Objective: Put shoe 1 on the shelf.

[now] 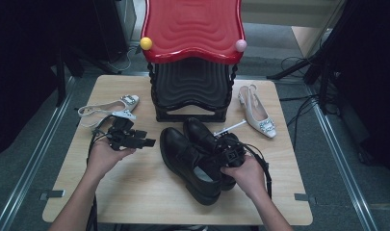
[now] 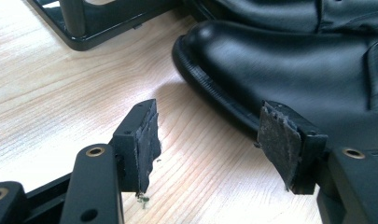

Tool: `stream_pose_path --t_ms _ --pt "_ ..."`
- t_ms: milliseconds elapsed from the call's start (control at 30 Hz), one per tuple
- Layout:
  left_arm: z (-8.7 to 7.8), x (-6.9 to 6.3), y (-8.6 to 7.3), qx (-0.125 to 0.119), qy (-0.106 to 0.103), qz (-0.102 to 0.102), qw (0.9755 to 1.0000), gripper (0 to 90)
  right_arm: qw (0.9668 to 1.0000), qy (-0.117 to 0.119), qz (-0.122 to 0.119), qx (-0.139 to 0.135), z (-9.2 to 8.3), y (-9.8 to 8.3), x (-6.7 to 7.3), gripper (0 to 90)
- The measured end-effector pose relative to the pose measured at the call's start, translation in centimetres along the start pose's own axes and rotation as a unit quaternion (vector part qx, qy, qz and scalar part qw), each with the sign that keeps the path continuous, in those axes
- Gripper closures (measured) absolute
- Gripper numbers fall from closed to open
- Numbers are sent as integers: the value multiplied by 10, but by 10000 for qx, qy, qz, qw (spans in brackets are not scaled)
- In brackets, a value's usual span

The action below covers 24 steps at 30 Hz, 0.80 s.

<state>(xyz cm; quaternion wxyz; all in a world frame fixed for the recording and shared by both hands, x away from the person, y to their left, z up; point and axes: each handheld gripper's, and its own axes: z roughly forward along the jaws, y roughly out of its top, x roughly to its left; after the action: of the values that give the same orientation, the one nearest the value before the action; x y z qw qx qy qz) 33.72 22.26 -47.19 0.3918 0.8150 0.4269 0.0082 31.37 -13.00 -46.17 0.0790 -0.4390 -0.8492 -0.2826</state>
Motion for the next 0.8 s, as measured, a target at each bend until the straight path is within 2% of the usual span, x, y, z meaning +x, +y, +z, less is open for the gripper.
stream_pose_path --t_ms 267,567,667,800 --pt "-3 2 -2 -18 -7 1 10000 383 9977 575 189 -298 -28 -3 -11 827" --pt "-4 2 -2 -17 -22 57 10000 383 9952 686 189 -677 -68 4 -5 827" --pt "-3 2 -2 19 -30 68 10000 383 9936 742 179 -836 -79 14 -2 827" --pt "-2 1 -2 5 -31 71 10000 383 9914 694 194 -1089 -89 30 1 827"
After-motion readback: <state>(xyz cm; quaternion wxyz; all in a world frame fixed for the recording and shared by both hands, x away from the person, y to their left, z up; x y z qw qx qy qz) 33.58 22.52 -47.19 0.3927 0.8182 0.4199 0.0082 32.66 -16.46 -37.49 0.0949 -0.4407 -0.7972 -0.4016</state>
